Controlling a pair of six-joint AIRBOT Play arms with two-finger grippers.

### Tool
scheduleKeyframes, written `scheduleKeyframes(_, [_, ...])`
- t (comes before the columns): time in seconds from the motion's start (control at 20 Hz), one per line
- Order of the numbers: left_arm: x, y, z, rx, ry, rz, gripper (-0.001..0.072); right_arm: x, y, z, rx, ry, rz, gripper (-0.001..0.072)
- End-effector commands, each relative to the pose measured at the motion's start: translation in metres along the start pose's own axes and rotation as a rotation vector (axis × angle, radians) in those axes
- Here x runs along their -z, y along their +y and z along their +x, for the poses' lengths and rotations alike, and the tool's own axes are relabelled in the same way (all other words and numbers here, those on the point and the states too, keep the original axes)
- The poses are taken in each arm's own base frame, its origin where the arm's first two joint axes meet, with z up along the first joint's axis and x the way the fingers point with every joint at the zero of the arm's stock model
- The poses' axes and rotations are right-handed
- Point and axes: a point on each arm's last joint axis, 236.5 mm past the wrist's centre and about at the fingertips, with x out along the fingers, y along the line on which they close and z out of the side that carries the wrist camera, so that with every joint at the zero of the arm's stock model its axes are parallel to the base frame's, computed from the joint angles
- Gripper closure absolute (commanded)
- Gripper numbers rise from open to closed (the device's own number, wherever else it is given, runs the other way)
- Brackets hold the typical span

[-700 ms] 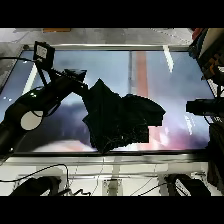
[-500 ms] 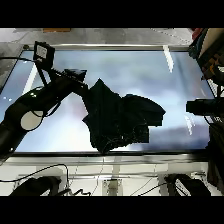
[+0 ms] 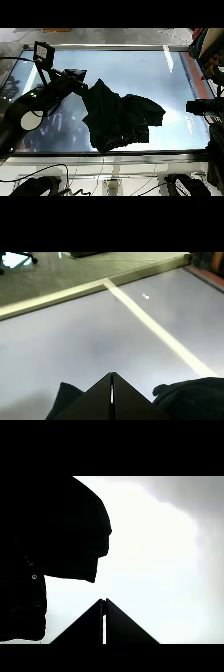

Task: Fold the clothes and pants, and hang the long-sleeved shirts on hangers.

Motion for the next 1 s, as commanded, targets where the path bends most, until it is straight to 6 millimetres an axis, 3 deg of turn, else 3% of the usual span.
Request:
scheduleKeyframes(0.0, [0.0, -0.008, -0.001, 0.035, 0.002, -0.092, 0.068, 0.0, 0.0, 0.0, 0.0, 0.0, -0.001, 0.0673])
scheduleKeyframes(0.15, [0.029, -0.021, -0.003, 0.084, 0.128, -0.132, 0.068, 0.0, 0.0, 0.0, -0.001, -0.002, 0.0, 0.0673])
scheduleKeyframes(0.35, [0.139, -0.012, -0.037, 0.082, 0.577, -0.016, 0.0678, -0.037, -0.002, -0.003, 0.007, -0.157, 0.0, 0.0673])
scheduleKeyframes(0.4, [0.163, -0.01, -0.046, 0.081, 0.66, -0.013, 0.0608, -0.043, -0.002, -0.004, 0.009, -0.184, 0.0, 0.0673])
scheduleKeyframes(0.45, [0.185, -0.01, -0.053, 0.083, 0.722, -0.024, 0.0435, -0.049, -0.002, -0.005, 0.01, -0.207, 0.0, 0.0673])
scheduleKeyframes(0.5, [0.208, -0.011, -0.058, 0.087, 0.772, -0.045, 0.0331, -0.052, -0.002, -0.006, 0.009, -0.221, 0.0, 0.0673])
scheduleKeyframes(0.7, [0.289, -0.044, -0.085, 0.16, 0.939, -0.213, 0.0333, -0.057, 0.0, -0.007, 0.002, -0.243, 0.003, 0.0673])
scheduleKeyframes(0.85, [0.325, -0.078, -0.101, 0.196, 1.001, -0.444, 0.033, -0.052, 0.007, -0.006, -0.029, -0.222, 0.013, 0.0672])
scheduleKeyframes(0.95, [0.344, -0.082, -0.106, 0.138, 1.025, -0.574, 0.0283, -0.053, 0.013, -0.006, -0.056, -0.224, 0.023, 0.0672])
